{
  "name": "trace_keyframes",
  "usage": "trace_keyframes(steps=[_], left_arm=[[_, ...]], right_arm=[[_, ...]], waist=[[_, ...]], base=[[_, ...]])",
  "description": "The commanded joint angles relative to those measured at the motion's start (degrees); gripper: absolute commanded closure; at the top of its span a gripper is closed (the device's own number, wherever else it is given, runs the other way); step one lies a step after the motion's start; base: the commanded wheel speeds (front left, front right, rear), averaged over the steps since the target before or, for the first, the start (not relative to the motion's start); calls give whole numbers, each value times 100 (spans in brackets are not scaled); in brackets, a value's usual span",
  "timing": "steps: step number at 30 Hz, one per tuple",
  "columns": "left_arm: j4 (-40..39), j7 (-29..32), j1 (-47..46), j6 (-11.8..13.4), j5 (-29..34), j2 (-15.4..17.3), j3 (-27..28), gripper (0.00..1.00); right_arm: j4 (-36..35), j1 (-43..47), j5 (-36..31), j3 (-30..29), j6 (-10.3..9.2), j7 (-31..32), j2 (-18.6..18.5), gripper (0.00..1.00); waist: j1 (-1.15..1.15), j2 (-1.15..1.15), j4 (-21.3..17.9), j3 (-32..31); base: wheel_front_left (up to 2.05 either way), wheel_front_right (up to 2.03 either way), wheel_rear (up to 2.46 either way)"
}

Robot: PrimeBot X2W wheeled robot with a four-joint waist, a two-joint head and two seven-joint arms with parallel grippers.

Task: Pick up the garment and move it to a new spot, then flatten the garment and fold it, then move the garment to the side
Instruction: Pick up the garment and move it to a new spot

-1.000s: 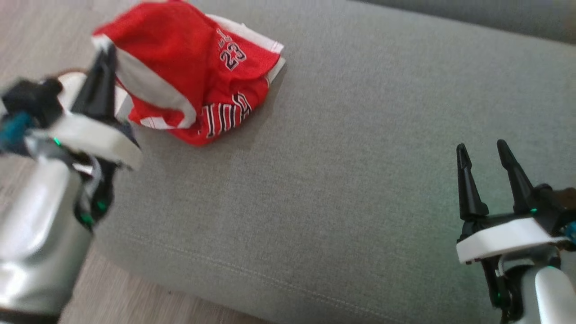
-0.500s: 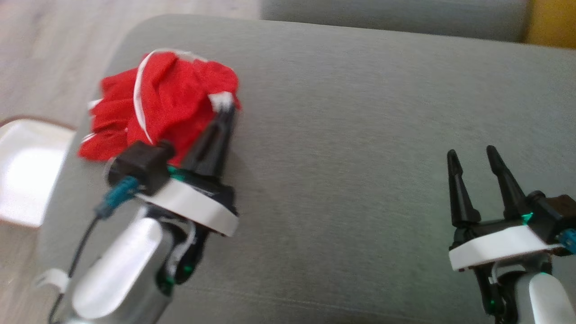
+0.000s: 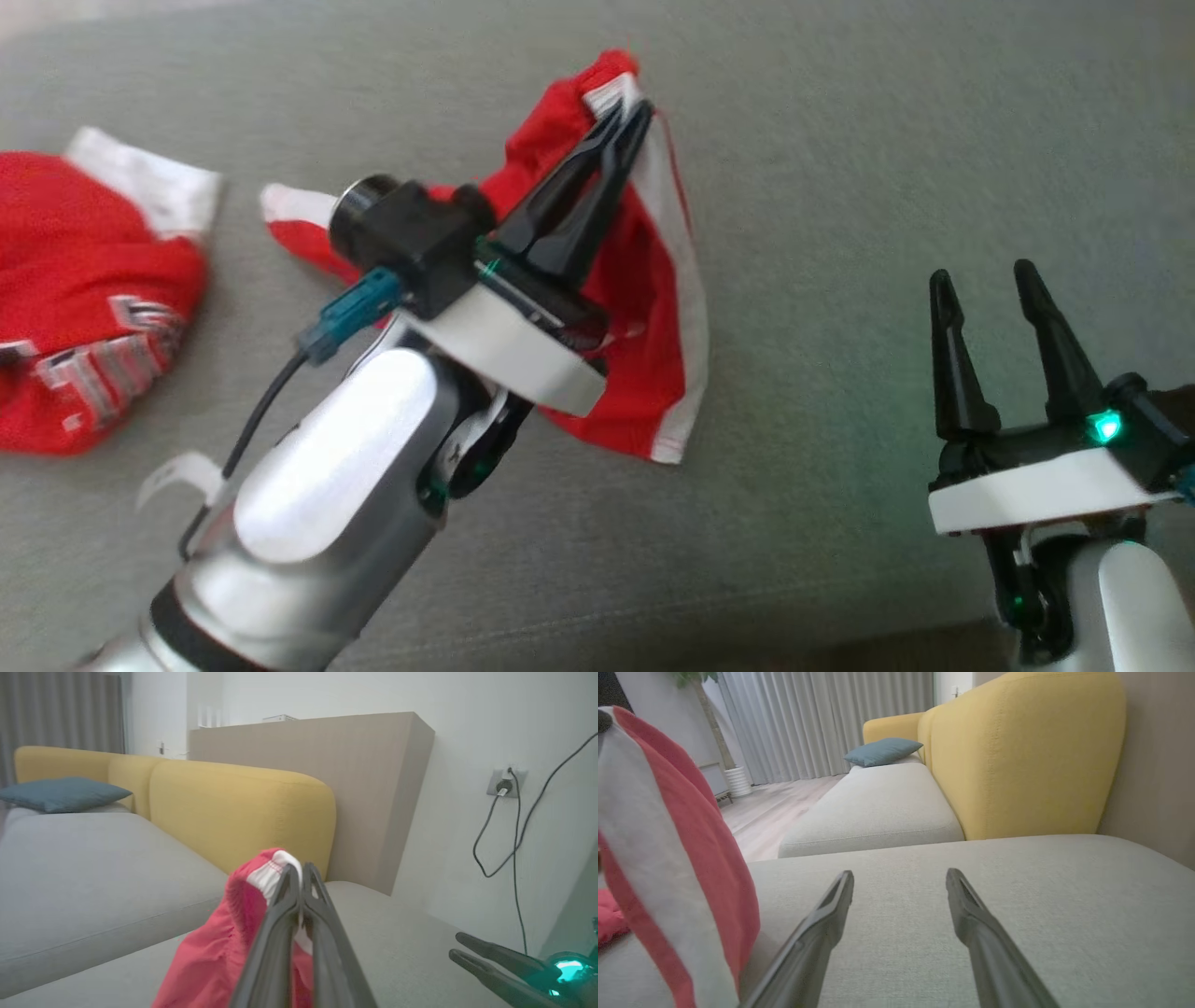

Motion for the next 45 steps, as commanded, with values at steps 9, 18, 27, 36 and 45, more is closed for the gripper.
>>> trace_keyframes(steps=[9,18,27,36,45], left_arm=[[1049,356,-322,-329,-42,-7,-189,100],[1434,-196,-195,-514,151,-257,-443,0],[836,-380,544,3,413,46,303,0],[622,-382,1441,369,461,461,1434,0],[470,-382,2190,279,540,710,2298,0]], right_arm=[[-211,-275,120,163,43,-278,-30,0],[-62,-290,53,149,43,-270,-30,0],[-20,-214,-96,126,43,-91,-30,0],[13,-62,-203,57,43,97,-30,0],[74,137,-236,-6,43,216,-30,0]], waist=[[0,0,-539,683],[0,0,-224,441],[0,0,465,-99],[0,0,1009,-416],[0,0,1297,-714]], base=[[0,0,0],[0,0,0],[0,0,0],[0,0,0],[0,0,0]])
